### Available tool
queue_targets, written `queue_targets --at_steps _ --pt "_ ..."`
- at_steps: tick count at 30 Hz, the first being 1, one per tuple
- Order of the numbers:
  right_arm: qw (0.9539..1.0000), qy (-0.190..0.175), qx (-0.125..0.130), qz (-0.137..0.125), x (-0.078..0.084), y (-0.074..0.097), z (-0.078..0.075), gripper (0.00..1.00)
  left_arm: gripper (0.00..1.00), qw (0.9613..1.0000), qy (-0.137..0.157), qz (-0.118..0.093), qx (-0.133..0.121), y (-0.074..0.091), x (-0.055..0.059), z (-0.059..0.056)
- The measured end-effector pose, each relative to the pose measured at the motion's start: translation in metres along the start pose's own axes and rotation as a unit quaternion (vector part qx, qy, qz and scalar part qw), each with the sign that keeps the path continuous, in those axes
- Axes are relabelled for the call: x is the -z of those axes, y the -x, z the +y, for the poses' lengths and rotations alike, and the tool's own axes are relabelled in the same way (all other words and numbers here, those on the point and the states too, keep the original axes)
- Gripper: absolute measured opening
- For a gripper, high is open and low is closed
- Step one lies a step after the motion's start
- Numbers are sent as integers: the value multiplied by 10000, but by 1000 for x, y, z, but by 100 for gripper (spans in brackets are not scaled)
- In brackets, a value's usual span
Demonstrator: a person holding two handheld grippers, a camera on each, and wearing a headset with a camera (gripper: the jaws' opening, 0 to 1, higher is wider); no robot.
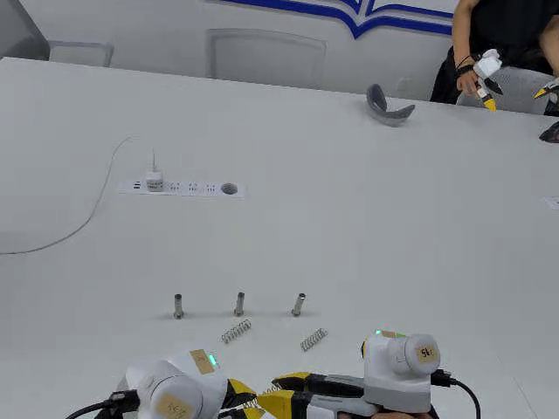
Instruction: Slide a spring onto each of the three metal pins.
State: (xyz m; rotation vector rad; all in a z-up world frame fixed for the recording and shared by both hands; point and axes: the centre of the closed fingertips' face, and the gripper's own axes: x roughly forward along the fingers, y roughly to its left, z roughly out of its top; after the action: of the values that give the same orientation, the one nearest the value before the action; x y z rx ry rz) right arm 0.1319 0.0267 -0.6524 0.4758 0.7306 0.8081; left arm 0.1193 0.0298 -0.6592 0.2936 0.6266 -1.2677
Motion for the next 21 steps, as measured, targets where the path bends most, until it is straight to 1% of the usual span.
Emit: queue_targets --at_steps 4,5,7,8,10,13,15,21 --pt "10000 11 -28 53 1 -2 1 25 10 10000 -17 9 28 3 1 0" --pt "9999 -25 -77 63 0 -3 3 24 10 10000 -18 11 27 4 1 1" --pt "9998 -89 -165 6 -4 -3 4 21 10 10000 -65 23 7 6 1 3" --pt "9996 -139 -226 -54 -8 -2 6 19 10 10000 -65 18 -9 7 1 5" --pt "9993 -230 -285 -87 -12 -3 8 16 10 10000 -28 -4 -48 10 0 8" --pt "9992 -188 -352 -77 -17 -4 12 16 10 9999 -61 -46 -102 14 -4 10" --pt "9991 -105 -412 -65 -18 -4 16 16 10 9999 -92 -64 -90 15 -5 9" --pt "9986 -47 -528 40 -17 -5 20 14 10 9998 -140 -103 -98 17 -7 9"
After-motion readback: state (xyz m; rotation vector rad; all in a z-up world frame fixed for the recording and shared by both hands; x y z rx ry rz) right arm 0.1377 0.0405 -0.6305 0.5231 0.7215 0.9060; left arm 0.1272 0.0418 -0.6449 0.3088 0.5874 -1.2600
